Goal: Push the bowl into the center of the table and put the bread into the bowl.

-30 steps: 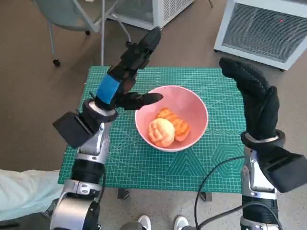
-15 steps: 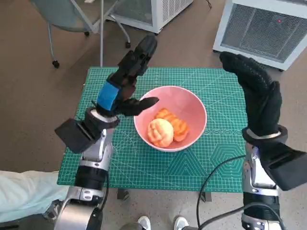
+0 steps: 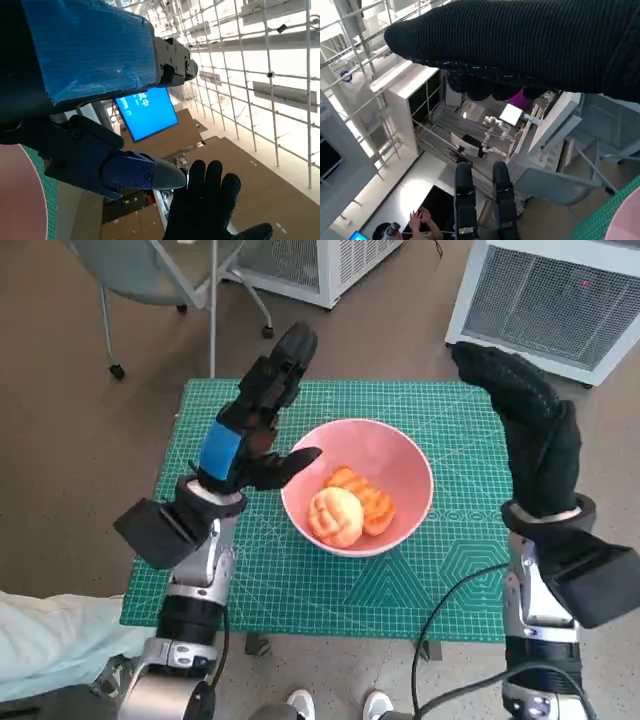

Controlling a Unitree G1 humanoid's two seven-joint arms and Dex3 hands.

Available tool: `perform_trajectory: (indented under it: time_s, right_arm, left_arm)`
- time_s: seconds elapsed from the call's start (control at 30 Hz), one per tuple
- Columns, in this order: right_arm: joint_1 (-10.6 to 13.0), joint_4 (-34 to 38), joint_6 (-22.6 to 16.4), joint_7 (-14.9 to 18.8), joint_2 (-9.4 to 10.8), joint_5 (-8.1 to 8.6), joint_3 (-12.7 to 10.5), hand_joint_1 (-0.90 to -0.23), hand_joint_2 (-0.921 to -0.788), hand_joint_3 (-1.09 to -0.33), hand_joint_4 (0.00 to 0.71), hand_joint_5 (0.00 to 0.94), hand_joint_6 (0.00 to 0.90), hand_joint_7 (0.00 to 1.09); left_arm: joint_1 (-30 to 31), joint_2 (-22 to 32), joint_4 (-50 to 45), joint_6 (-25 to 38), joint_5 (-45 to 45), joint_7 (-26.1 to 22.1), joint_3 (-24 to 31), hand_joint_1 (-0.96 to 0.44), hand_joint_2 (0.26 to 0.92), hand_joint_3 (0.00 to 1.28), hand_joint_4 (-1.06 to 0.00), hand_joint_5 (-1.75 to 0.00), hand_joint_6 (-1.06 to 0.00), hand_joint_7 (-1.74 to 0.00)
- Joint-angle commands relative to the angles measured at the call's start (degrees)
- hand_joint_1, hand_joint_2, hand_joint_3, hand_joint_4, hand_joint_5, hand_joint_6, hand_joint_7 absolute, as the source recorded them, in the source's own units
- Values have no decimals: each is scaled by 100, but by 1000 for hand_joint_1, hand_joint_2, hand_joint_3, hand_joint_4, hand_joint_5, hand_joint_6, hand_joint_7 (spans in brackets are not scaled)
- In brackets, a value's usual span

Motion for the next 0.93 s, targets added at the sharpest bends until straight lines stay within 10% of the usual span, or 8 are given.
perform_trajectory:
  time_s: [0.03, 0.93]
  right_arm:
    - [39, 88, 138, -52, -7, -55, 26, -705, -921, -781, 155, 0, -1, 483]
    - [-58, 277, 205, -107, 87, -34, 84, -702, -921, -787, 149, 0, -1, 468]
  left_arm:
    - [113, 25, -89, -152, 77, 59, 8, -709, 921, 308, -114, -9, -200, -37]
    - [262, 189, -95, -212, 58, 71, 51, -718, 921, 321, -116, -5, -194, -36]
